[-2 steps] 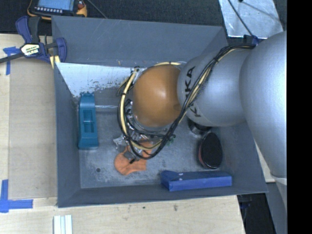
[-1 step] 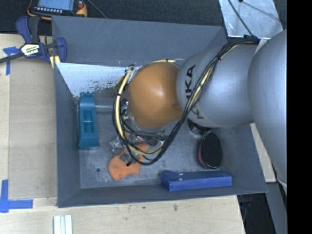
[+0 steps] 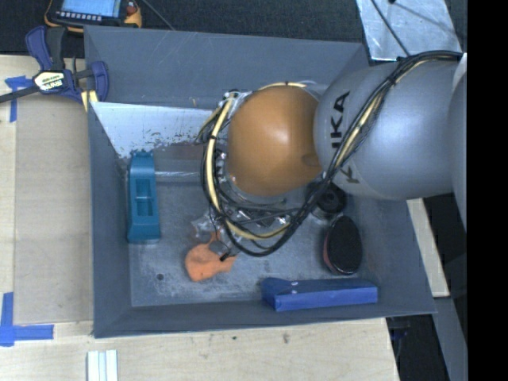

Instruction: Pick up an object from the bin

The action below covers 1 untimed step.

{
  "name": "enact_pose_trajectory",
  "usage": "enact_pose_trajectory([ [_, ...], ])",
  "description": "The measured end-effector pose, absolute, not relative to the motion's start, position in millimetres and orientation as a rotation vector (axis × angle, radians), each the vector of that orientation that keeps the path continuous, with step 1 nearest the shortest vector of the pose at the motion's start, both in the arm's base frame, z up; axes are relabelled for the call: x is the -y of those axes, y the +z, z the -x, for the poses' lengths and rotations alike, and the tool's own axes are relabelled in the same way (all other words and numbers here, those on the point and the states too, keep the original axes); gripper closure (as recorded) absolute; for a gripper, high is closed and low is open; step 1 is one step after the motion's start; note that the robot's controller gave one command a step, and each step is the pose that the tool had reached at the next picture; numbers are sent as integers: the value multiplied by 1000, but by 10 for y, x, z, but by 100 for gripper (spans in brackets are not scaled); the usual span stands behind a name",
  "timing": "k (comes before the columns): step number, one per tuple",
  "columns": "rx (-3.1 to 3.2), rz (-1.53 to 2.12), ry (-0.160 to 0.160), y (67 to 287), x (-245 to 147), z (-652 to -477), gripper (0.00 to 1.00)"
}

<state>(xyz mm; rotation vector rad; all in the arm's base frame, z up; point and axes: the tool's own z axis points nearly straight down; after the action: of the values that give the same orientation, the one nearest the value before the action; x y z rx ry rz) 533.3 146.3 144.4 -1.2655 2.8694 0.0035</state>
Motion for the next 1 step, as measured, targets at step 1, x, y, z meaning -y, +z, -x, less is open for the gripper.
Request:
enact_pose_trajectory([
  [1, -2875, 1258, -3, 1573, -1410, -5417, 100],
])
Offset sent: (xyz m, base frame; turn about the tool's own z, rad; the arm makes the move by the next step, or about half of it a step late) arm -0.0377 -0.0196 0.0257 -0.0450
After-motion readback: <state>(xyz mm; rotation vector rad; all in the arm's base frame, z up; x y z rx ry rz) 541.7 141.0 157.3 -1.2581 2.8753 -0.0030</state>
